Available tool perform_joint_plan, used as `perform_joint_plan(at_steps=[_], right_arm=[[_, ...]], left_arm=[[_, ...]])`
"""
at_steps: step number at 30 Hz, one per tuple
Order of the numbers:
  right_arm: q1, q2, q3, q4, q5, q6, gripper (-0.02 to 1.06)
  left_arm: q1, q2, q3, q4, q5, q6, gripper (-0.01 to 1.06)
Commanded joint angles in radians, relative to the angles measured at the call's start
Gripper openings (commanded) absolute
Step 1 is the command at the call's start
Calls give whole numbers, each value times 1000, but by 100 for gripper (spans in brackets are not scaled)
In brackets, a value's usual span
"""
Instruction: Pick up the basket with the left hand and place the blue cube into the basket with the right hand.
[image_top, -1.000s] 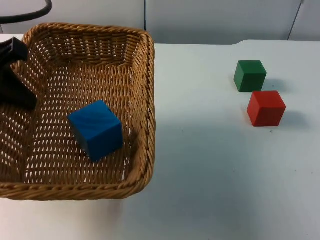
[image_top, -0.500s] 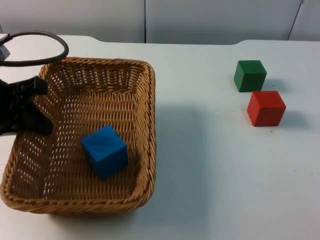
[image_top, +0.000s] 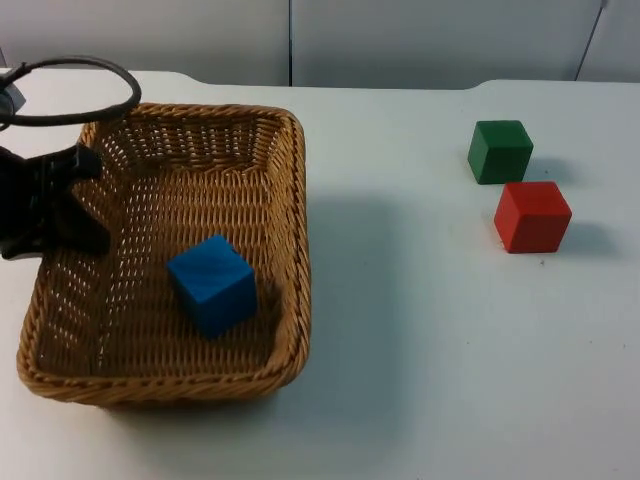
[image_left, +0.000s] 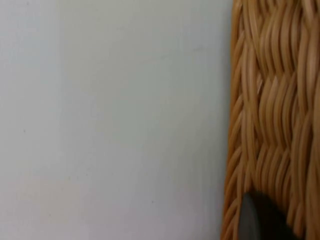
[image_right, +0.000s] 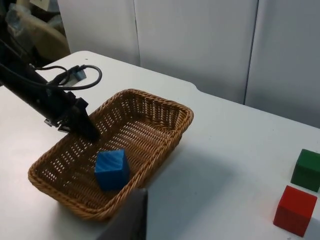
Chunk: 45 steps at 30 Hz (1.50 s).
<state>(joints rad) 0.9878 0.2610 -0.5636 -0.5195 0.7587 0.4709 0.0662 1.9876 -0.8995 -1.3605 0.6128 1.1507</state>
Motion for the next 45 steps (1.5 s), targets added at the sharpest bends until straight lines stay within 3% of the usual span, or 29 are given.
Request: perform_joint_plan(at_steps=[1, 11, 15, 18, 22, 23, 27, 30, 39, 45], right_arm=[[1, -4, 4, -3, 0, -4, 104], [1, -4, 4, 1, 0, -4, 104], [1, -4, 4, 1, 0, -4, 104], [1, -4, 4, 1, 0, -4, 104], [1, -4, 4, -1, 0, -4, 104], [1, -4, 4, -1, 0, -4, 104], [1, -4, 4, -3, 0, -8, 104], [1, -4, 4, -3, 0, -8, 104], [1, -4, 4, -5, 0, -12, 104], [1, -4, 4, 1, 0, -31, 104]], left_arm=[[0, 15, -9, -31, 22, 23, 0], [0, 22, -9, -46, 19, 73, 0], [0, 22, -9, -46, 19, 73, 5], [0, 22, -9, -46, 19, 73, 13], [0, 22, -9, -46, 19, 73, 39], [0, 22, -9, -46, 19, 73, 39], [0, 22, -9, -46, 22, 73, 67], [0, 22, -9, -46, 45, 73, 73], [0, -52, -9, -13, 40, 73, 74], [0, -165, -9, 105, -46, 37, 74]])
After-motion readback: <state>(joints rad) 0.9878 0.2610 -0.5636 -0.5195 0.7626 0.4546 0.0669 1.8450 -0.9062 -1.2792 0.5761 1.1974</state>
